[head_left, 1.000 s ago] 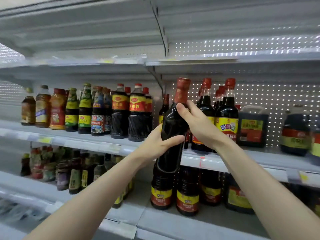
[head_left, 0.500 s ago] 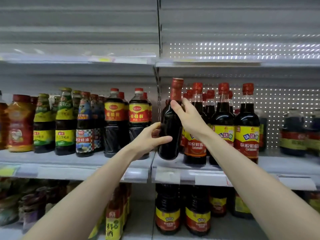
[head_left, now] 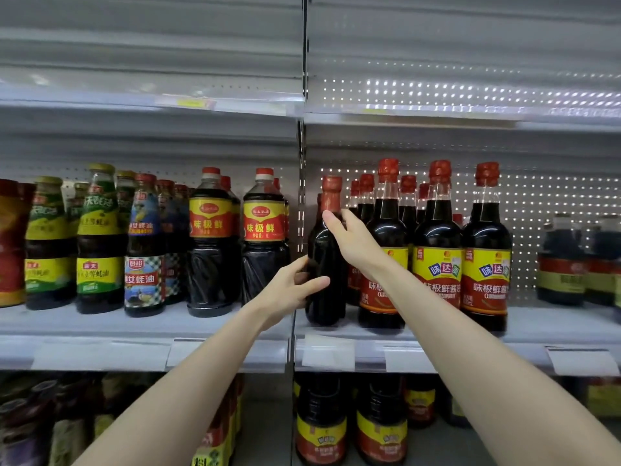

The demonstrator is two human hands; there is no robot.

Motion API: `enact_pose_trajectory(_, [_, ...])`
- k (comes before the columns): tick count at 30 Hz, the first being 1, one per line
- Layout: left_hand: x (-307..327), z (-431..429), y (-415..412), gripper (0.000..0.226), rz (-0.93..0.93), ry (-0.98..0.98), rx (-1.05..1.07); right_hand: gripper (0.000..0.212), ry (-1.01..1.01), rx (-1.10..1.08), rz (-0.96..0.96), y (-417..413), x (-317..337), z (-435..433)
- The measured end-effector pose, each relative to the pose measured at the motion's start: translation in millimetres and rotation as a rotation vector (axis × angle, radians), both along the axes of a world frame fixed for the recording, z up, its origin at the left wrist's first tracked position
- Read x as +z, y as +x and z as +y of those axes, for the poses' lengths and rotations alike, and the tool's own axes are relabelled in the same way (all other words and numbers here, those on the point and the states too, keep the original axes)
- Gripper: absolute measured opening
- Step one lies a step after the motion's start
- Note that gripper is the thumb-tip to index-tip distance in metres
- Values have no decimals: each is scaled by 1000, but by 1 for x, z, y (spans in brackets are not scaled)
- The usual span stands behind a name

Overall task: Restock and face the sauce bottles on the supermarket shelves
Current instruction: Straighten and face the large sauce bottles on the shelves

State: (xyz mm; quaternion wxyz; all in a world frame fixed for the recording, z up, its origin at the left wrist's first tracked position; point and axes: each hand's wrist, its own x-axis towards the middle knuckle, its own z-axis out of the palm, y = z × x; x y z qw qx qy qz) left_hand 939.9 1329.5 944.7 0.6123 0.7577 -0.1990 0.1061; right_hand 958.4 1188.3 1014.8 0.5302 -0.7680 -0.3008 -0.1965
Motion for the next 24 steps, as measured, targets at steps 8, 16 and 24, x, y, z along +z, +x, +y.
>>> enact_pose_trajectory(8, [-4,-2,4,16,37,3,7,52,-23,-25,65,14,-5,2])
enact_pose_trajectory(16, [-3,-7,-3,22,87,9,31,57,-50,6,140,17,-7,2])
enact_pose_trajectory(24, [2,-12,-9,60,75,-99,83,63,75,54,210,-15,-50,-13])
